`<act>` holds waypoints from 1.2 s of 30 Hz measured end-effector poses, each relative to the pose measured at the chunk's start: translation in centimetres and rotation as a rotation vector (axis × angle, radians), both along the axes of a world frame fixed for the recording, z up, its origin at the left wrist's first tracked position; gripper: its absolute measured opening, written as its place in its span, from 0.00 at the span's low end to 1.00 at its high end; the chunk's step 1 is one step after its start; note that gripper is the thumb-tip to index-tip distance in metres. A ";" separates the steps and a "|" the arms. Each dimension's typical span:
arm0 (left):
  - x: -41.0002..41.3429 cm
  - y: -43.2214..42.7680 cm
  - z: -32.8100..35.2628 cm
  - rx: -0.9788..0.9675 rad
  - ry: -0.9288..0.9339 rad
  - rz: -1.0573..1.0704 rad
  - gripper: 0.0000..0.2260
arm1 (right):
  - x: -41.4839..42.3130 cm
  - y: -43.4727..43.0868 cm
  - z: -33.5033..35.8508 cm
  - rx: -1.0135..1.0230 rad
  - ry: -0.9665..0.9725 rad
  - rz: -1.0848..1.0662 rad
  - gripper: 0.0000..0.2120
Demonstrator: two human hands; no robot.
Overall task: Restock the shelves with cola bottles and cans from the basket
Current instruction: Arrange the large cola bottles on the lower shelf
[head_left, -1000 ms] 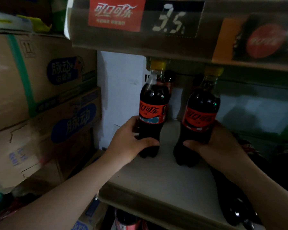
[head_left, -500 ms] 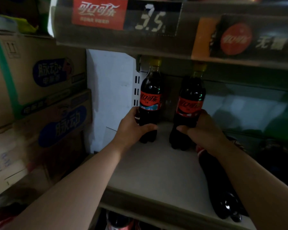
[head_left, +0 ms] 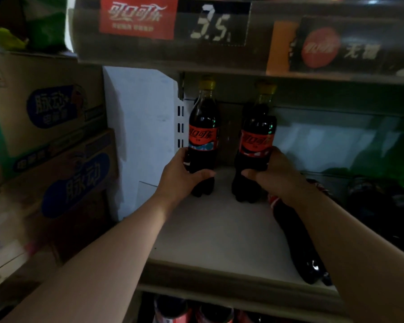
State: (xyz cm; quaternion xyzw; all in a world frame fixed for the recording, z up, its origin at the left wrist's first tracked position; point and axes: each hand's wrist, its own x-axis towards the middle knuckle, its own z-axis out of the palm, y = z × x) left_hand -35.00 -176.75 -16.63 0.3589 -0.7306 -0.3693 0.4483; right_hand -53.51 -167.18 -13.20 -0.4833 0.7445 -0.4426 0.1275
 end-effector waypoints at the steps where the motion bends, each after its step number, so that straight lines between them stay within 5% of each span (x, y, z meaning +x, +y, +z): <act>1: 0.1 -0.1 0.1 -0.009 -0.016 -0.004 0.28 | 0.0 0.1 0.0 -0.005 0.000 -0.009 0.31; 20: -0.5 -0.2 -0.6 -0.055 0.019 0.073 0.31 | 0.2 0.3 0.4 -0.002 0.077 0.032 0.21; 32: -0.6 0.9 -0.6 -0.060 -0.029 0.111 0.31 | 0.1 0.7 0.8 0.007 0.007 0.098 0.23; 36: 0.3 2.0 0.7 0.025 -0.085 0.117 0.45 | -0.1 3.8 2.4 -0.019 -0.144 0.078 0.42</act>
